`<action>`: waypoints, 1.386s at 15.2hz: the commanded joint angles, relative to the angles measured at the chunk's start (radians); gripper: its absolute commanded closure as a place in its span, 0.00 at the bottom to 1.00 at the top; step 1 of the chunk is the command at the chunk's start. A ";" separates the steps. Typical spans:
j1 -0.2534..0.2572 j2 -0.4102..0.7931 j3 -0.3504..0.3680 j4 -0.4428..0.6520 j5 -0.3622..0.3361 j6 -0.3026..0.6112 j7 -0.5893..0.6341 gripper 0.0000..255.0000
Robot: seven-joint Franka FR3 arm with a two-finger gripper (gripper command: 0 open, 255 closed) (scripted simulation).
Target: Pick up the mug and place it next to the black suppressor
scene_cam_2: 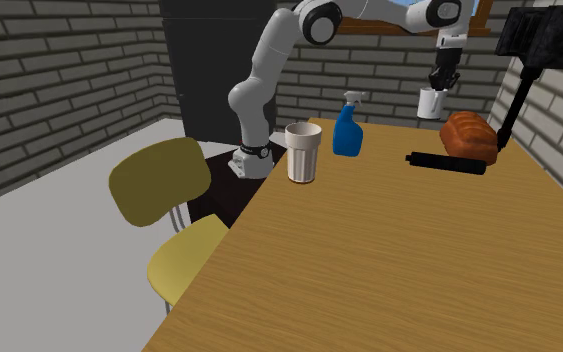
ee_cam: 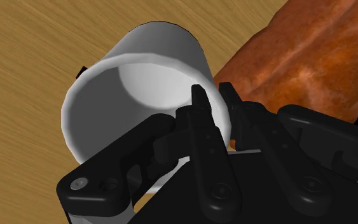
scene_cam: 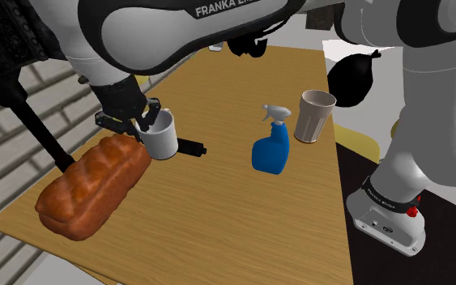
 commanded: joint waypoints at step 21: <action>-0.021 0.049 -0.023 -0.223 -0.045 0.257 0.070 1.00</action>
